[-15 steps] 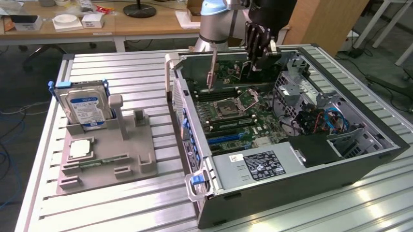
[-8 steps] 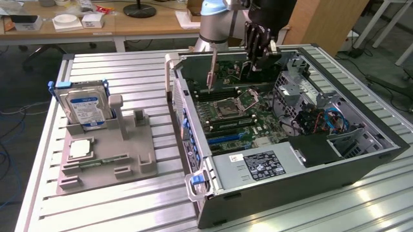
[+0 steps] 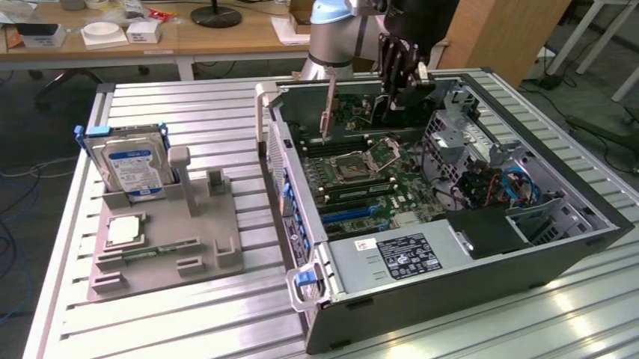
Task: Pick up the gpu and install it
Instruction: 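Insert the gpu into the slot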
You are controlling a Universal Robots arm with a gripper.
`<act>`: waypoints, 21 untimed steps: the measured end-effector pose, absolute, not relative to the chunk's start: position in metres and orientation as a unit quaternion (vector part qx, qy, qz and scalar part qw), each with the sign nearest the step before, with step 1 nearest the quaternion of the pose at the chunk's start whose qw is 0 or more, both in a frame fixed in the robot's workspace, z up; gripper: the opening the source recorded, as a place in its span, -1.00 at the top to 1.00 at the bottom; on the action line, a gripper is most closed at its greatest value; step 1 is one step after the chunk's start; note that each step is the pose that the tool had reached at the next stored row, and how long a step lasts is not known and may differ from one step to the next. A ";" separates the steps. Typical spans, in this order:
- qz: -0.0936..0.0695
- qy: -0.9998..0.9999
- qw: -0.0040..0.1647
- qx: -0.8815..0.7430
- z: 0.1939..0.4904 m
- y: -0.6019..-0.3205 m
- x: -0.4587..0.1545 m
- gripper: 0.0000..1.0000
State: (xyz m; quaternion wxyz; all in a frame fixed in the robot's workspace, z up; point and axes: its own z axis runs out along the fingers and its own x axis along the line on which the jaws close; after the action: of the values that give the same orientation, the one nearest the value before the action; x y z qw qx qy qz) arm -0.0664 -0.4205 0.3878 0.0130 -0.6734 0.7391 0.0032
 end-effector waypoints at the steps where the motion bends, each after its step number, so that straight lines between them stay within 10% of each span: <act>1: 0.003 0.739 0.013 -0.673 0.388 -0.420 -0.066 0.47; 21: 0.004 0.706 0.013 -0.708 0.385 -0.420 -0.066 0.47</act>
State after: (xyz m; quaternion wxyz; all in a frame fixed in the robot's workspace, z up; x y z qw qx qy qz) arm -0.0660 -0.4203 0.3846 0.0128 -0.7080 0.7060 0.0038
